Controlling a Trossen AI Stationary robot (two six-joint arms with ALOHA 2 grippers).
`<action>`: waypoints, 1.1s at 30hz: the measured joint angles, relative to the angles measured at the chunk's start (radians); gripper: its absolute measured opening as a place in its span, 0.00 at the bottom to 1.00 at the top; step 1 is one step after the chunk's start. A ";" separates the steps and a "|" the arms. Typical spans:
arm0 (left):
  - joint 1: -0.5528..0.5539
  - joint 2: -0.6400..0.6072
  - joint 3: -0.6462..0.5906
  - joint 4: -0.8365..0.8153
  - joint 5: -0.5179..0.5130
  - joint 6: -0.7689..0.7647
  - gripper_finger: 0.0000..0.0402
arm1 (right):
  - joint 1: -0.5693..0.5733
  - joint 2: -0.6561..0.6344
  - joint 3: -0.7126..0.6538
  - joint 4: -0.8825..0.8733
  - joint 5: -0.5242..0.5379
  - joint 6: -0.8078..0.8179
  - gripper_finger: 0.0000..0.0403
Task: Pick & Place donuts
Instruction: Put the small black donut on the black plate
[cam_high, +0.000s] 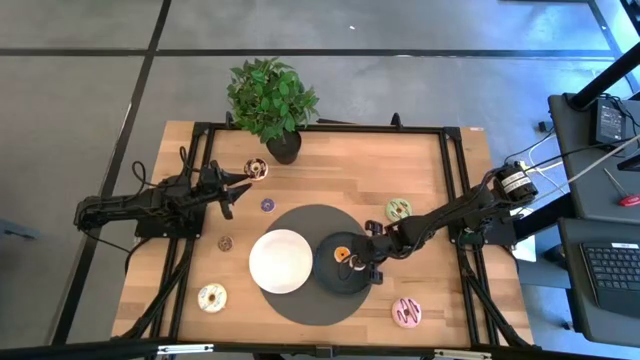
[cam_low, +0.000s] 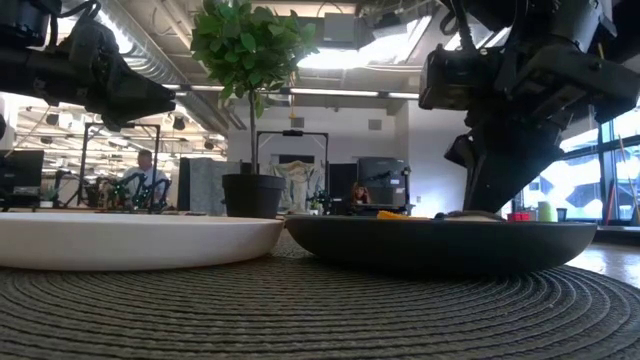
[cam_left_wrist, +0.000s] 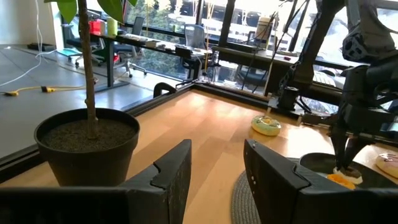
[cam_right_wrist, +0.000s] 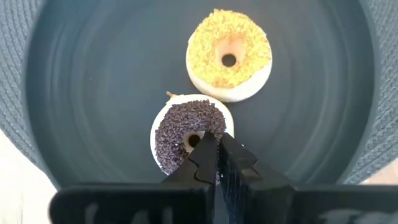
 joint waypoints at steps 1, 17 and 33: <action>0.000 0.000 0.000 0.000 0.000 0.000 0.36 | 0.000 0.000 0.000 0.002 0.001 0.000 0.03; 0.000 0.000 0.000 0.000 0.000 0.000 0.36 | 0.002 0.000 0.000 0.036 -0.045 0.003 0.03; 0.000 0.000 0.000 0.000 0.001 0.000 0.36 | 0.005 0.037 -0.002 0.067 -0.051 -0.001 0.10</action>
